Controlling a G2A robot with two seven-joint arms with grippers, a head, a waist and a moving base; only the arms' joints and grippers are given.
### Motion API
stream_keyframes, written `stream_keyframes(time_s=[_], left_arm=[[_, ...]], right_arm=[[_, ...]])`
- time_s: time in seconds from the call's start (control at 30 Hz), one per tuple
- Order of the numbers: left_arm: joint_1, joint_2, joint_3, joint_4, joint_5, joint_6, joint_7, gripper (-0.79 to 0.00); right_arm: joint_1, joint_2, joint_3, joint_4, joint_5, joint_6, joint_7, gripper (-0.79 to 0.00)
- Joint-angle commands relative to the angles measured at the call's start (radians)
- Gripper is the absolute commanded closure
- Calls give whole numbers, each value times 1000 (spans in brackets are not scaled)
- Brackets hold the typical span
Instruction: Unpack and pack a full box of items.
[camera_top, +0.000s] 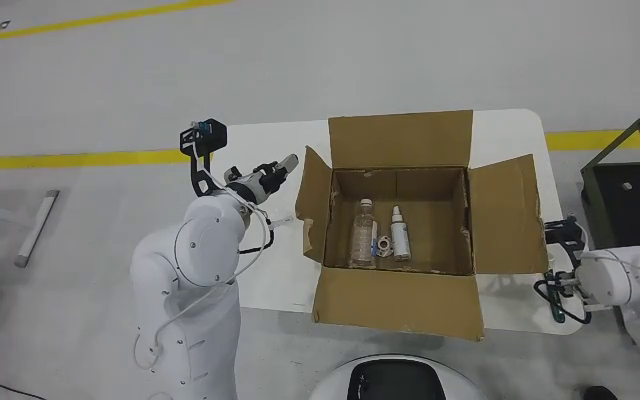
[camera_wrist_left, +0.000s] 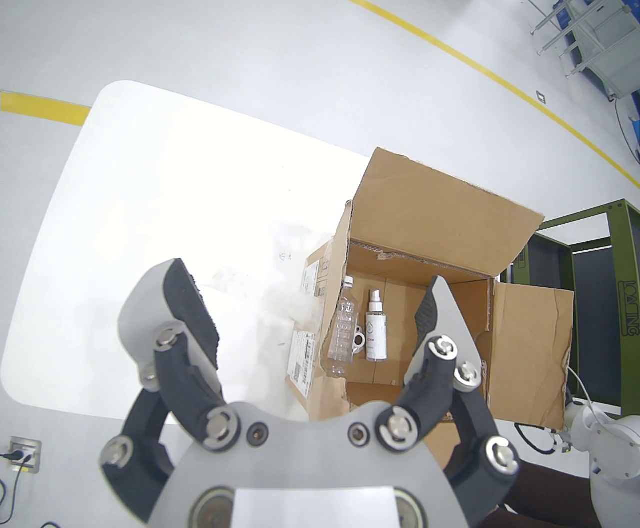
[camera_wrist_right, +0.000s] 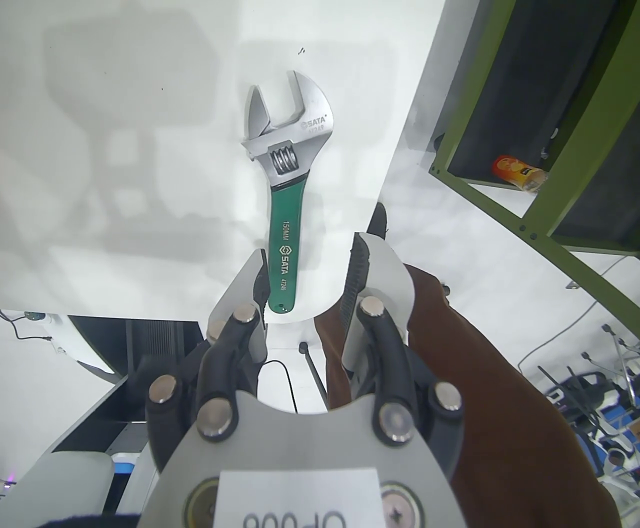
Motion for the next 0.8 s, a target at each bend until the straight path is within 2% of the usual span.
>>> stream_keyframes(time_s=[0.0,0.4,0.77], left_arm=[[0,0,0,0,0,0,0,-785],[0,0,0,0,0,0,0,-785],[0,0,0,0,0,0,0,-785]], right_arm=[[-5,-1,1,-3,1,-2,-4,-357],[-36,-10,18,24,41,-27,-80,-302],[-62,-17,23,45,75,-45,-133,-302]])
